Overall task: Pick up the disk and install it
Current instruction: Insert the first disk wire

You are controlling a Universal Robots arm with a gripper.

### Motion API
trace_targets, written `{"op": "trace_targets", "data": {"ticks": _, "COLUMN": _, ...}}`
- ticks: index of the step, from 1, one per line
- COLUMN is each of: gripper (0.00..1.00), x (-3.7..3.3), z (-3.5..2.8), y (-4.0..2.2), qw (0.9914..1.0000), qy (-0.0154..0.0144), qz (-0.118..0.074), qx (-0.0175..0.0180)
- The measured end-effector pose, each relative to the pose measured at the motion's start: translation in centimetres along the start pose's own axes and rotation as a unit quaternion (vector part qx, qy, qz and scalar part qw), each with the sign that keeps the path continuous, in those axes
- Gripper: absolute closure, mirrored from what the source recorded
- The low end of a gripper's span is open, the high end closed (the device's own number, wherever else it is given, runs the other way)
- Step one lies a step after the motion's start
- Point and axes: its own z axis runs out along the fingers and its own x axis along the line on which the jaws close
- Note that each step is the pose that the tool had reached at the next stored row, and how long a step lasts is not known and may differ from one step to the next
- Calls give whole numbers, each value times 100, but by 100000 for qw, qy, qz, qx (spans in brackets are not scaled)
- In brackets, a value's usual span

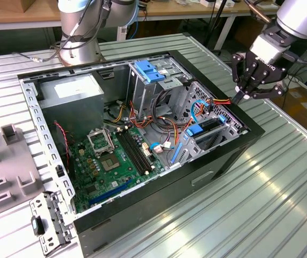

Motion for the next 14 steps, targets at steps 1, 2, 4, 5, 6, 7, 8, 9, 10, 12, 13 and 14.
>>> {"op": "trace_targets", "data": {"ticks": 1, "gripper": 89, "x": 0, "z": 0, "y": 0, "qw": 99999, "qy": -6, "qz": -436, "qx": 57}}
{"op": "trace_targets", "data": {"ticks": 2, "gripper": 89, "x": 0, "z": 1, "y": 0, "qw": 99997, "qy": -10, "qz": -812, "qx": 109}}
{"op": "trace_targets", "data": {"ticks": 4, "gripper": 89, "x": 0, "z": 0, "y": 0, "qw": 99984, "qy": -14, "qz": -1774, "qx": 240}}
{"op": "trace_targets", "data": {"ticks": 5, "gripper": 89, "x": 0, "z": 0, "y": 1, "qw": 99972, "qy": -30, "qz": -2372, "qx": 222}}
{"op": "trace_targets", "data": {"ticks": 6, "gripper": 89, "x": 0, "z": -1, "y": 1, "qw": 99960, "qy": -49, "qz": -2809, "qx": 188}}
{"op": "trace_targets", "data": {"ticks": 7, "gripper": 89, "x": 0, "z": -1, "y": 1, "qw": 99948, "qy": -69, "qz": -3225, "qx": 156}}
{"op": "trace_targets", "data": {"ticks": 8, "gripper": 89, "x": 0, "z": 0, "y": 0, "qw": 99922, "qy": -109, "qz": -3958, "qx": 97}}
{"op": "trace_targets", "data": {"ticks": 9, "gripper": 89, "x": 0, "z": 0, "y": 1, "qw": 99896, "qy": -137, "qz": -4559, "qx": 50}}
{"op": "trace_targets", "data": {"ticks": 10, "gripper": 89, "x": 0, "z": 0, "y": 0, "qw": 99838, "qy": -194, "qz": -5686, "qx": -39}}
{"op": "trace_targets", "data": {"ticks": 12, "gripper": 89, "x": 0, "z": 0, "y": 0, "qw": 99740, "qy": -267, "qz": -7196, "qx": -156}}
{"op": "trace_targets", "data": {"ticks": 13, "gripper": 89, "x": 0, "z": 0, "y": 0, "qw": 99685, "qy": -301, "qz": -7923, "qx": -213}}
{"op": "trace_targets", "data": {"ticks": 14, "gripper": 89, "x": 0, "z": 0, "y": 0, "qw": 99565, "qy": -369, "qz": -9301, "qx": -321}}
